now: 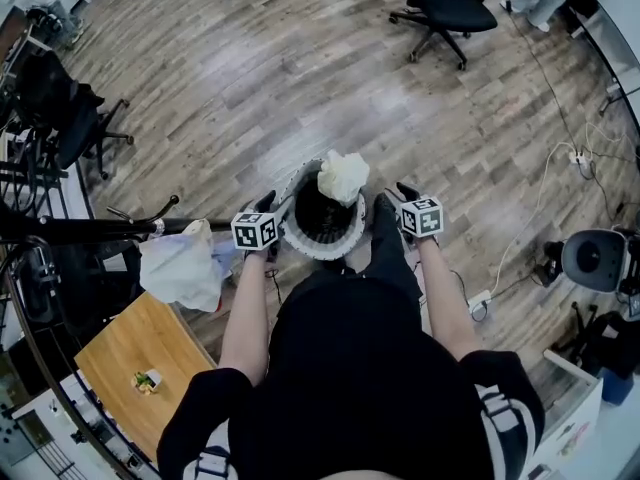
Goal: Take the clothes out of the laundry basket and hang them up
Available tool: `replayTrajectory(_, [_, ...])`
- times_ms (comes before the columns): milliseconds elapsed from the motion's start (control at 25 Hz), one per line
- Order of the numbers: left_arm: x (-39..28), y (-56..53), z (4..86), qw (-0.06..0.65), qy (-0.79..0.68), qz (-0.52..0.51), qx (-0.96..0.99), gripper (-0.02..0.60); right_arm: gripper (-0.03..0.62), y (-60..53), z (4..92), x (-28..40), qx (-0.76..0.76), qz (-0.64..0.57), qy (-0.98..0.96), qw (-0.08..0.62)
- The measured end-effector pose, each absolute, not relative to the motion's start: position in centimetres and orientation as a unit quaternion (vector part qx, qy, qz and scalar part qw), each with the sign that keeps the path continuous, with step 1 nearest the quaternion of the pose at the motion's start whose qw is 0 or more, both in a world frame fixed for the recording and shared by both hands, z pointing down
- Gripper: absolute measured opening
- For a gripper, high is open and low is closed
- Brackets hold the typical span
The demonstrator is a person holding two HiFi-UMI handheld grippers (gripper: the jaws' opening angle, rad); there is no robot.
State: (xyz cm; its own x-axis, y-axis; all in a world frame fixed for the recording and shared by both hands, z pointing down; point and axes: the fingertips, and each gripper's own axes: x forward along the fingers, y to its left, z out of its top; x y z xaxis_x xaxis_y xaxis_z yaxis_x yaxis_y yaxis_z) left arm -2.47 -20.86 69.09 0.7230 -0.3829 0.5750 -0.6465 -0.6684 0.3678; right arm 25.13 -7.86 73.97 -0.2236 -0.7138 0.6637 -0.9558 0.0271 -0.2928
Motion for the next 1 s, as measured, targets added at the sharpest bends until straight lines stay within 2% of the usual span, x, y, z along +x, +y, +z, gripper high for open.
replayTrajectory(520, [2.5,-23.6,73.0,0.325,-0.304,0.275,0.852,0.245,0.184,-13.0,79.4,29.0,0.549,0.41,-0.701,0.195])
replayTrajectory(1000, [6.8,-24.5,80.9,0.389,-0.315,0.302,0.811,0.245,0.179,-14.5,87.6,30.5,0.484,0.464,-0.703,0.237])
